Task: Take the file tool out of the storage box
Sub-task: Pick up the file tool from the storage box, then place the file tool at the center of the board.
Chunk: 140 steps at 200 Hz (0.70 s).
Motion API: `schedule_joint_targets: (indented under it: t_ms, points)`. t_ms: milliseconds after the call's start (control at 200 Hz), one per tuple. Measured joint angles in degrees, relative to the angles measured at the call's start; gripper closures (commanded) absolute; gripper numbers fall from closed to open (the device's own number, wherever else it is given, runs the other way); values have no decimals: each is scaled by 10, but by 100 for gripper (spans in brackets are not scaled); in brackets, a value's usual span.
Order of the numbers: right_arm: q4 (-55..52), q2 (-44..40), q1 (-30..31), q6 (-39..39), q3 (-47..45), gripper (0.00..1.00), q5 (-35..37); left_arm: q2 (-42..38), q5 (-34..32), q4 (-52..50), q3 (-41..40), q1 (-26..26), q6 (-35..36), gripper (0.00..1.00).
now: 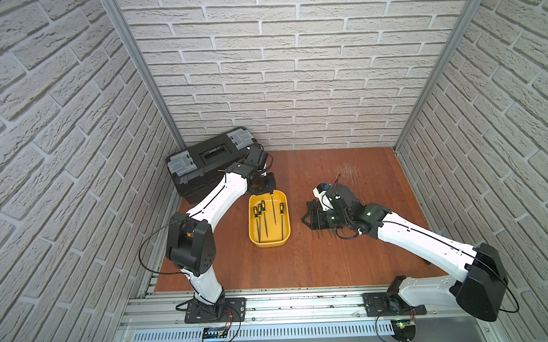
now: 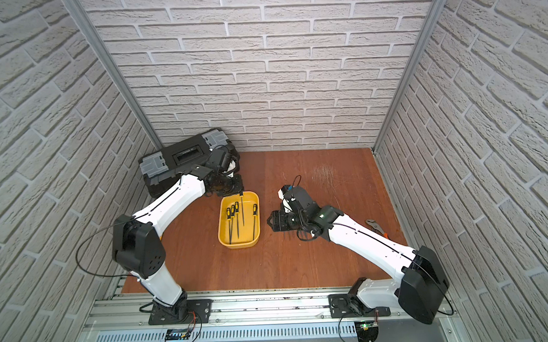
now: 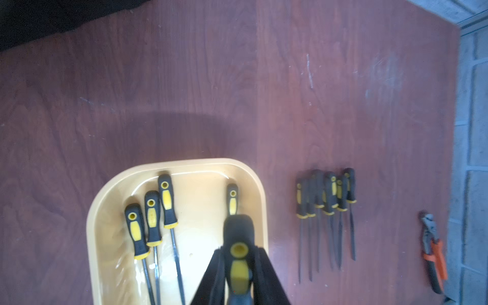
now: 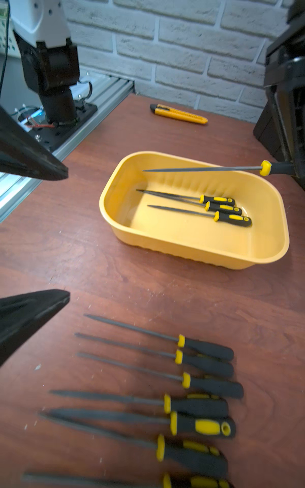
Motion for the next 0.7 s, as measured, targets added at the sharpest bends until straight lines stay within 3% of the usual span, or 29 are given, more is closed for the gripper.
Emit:
schedule_joint_targets:
  t_ms: [310,700]
  points:
    - [70,73,9,12,56,50,-56,-31,58,44,-55,3,-47,86]
    - [106,139,11,15,83,62,-91,-65,103,66,-56,10,-72,86]
